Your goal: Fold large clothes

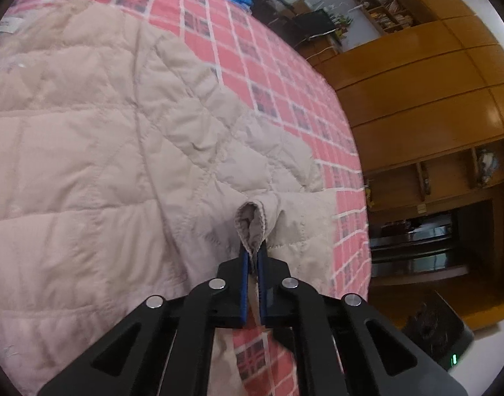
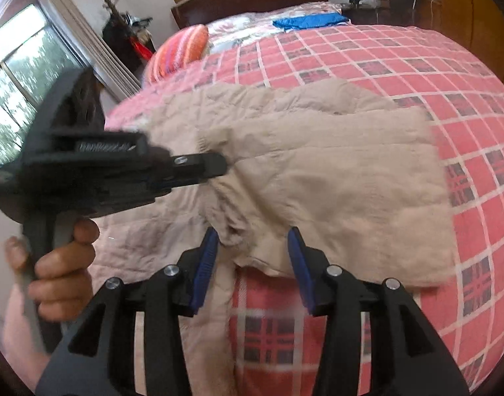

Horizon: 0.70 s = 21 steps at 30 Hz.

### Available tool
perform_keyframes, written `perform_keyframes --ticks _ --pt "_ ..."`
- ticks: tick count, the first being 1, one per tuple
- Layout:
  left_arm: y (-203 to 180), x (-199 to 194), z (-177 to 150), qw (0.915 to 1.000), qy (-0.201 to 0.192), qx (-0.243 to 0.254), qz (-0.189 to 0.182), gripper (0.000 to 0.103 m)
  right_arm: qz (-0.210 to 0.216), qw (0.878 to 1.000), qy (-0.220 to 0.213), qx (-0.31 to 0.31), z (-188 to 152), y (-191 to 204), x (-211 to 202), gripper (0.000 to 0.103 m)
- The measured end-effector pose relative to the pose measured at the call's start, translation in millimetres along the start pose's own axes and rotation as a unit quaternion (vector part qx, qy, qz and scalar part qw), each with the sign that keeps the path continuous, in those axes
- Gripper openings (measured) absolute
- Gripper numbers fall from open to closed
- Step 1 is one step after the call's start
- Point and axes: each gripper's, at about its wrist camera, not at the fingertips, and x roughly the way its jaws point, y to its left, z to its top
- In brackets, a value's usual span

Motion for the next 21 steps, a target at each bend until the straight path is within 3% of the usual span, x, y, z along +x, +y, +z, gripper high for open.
perform_keyframes --ticks 3,6,8,13,17,21 --pt "4 -28 -2 0.9996 -0.025 0.013 0.003 0.004 0.025 0.999 -0.015 0.026 0 -14 -24 0.046" --pt "13 -55 -3 0.9989 -0.043 0.019 0.005 0.004 -0.008 0.999 -0.015 0.043 5 -27 -33 0.046" --pt "23 -74 -5 0.9982 -0.056 0.018 0.010 0.004 -0.009 0.998 -0.013 0.065 7 -39 -32 0.046" --pt "58 -126 -9 0.9952 -0.093 0.008 0.028 0.004 0.013 0.995 0.002 0.100 7 -55 -18 0.046" --pt "94 -157 -9 0.9925 -0.114 -0.013 0.044 0.004 0.031 0.994 0.025 0.102 8 -48 5 0.053" --pt "128 -176 -9 0.9896 -0.126 -0.041 0.057 0.004 0.046 0.993 0.037 0.100 13 -38 22 0.053"
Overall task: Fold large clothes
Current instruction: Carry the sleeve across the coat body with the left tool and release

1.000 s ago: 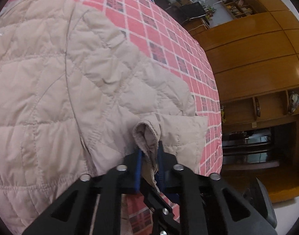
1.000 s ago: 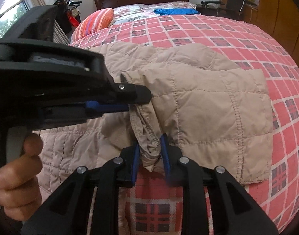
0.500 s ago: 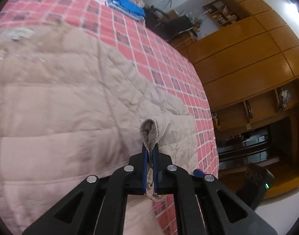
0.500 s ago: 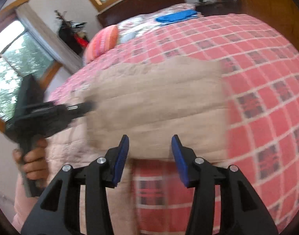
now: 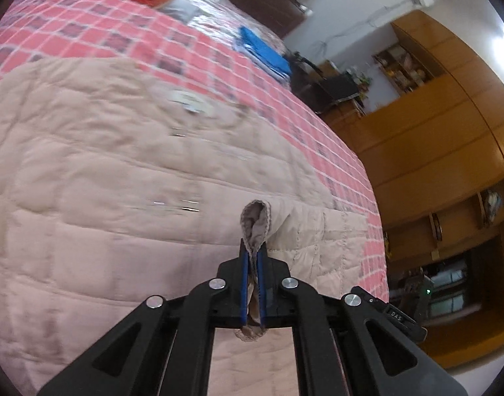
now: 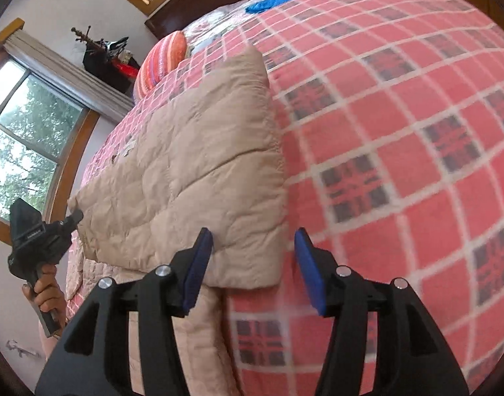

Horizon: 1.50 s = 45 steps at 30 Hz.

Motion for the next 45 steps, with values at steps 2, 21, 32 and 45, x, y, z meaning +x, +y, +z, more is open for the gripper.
perform_keyframes --ticks 2,21,32,45 --pt "15 -3 3 0.9999 -0.003 -0.015 0.007 0.004 0.008 1.000 0.008 0.003 0 6 9 0.053" --pt "121 -37 6 0.9946 -0.017 -0.085 0.057 0.013 -0.039 0.997 0.046 -0.048 0 56 49 0.050" --pt "107 -39 -27 0.9975 -0.009 -0.057 0.041 0.031 -0.051 0.996 0.050 -0.048 -4 59 58 0.048" --pt "118 -32 -18 0.9942 -0.003 -0.047 0.096 0.013 -0.055 0.995 0.052 -0.060 -7 70 63 0.050"
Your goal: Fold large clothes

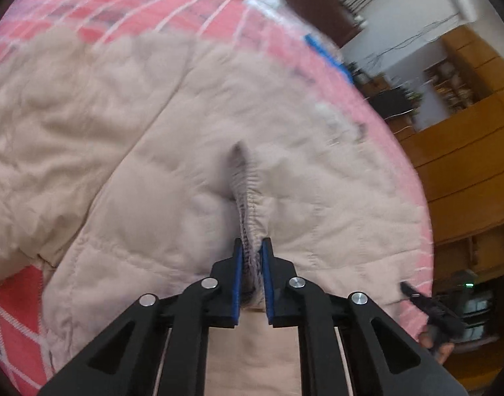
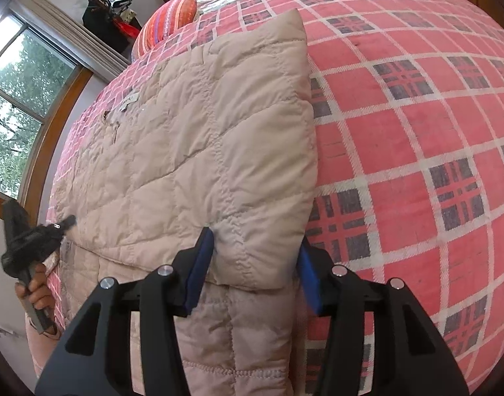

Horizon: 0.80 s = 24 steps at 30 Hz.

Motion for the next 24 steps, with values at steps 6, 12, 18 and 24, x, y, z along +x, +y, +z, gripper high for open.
perform_keyframes --ticks 6,12,18,24 --pt "4 -27 -4 0.9992 -0.034 -0.017 -0.010 0.034 -0.022 0.999 -0.028 -0.019 -3 10 -27 0.049" --pt "-51 -59 -20 0.9911 -0.100 0.080 0.033 0.057 -0.001 0.995 -0.070 -0.073 -10 57 -61 0.051" --pt "-70 -21 -22 0.9918 -0.070 0.093 0.052 0.057 -0.036 0.988 -0.092 -0.122 -18 96 -47 0.061" --pt "-56 7 -22 0.9946 -0.043 0.073 0.060 0.057 -0.049 0.993 -0.035 -0.100 -9 82 3 0.057"
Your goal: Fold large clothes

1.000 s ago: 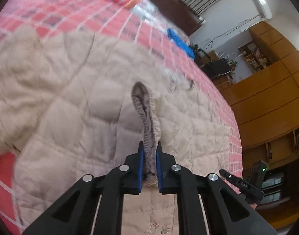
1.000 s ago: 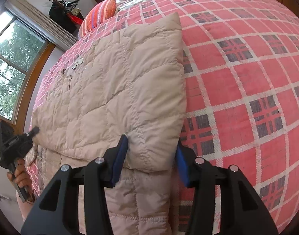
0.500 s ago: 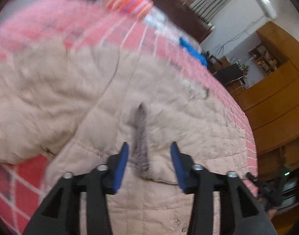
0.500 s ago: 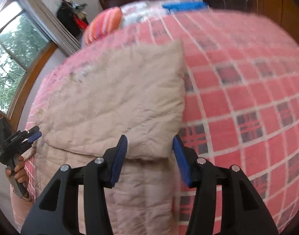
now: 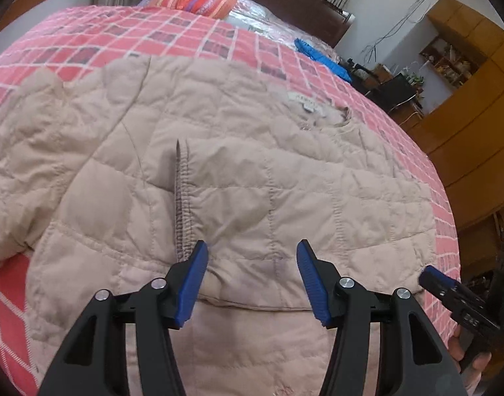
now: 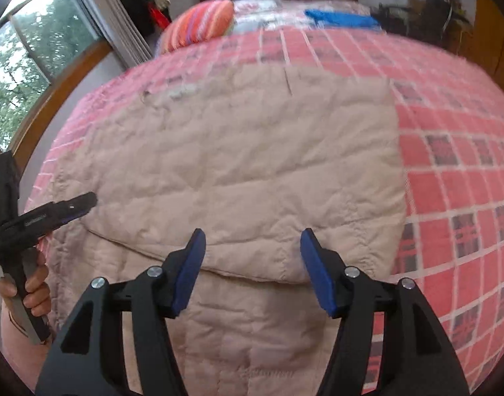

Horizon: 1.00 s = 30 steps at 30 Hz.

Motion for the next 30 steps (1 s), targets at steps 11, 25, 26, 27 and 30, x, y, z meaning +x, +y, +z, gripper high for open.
perform_keyframes --ticks 11,25,26,27,30 --pt "-5 -4 -8 0.9996 -0.011 0.019 0.019 0.056 -0.017 0.999 0.014 0.023 -3 -2 24 0.050" --pt "174 -168 -55 0.9793 -0.127 -0.113 0.109 0.076 0.078 0.991 0.004 -0.113 -16 126 -12 0.071" --pt "199 -178 -61 0.9739 -0.132 -0.138 0.122 0.076 0.083 0.989 0.007 -0.121 -16 136 -10 0.071" --pt "223 -186 -67 0.9674 -0.136 -0.166 0.134 0.076 0.090 0.987 0.013 -0.131 -16 147 -6 0.068" --pt "283 -205 -83 0.9465 -0.147 -0.241 0.158 0.076 0.106 0.982 0.030 -0.150 -15 177 7 0.057"
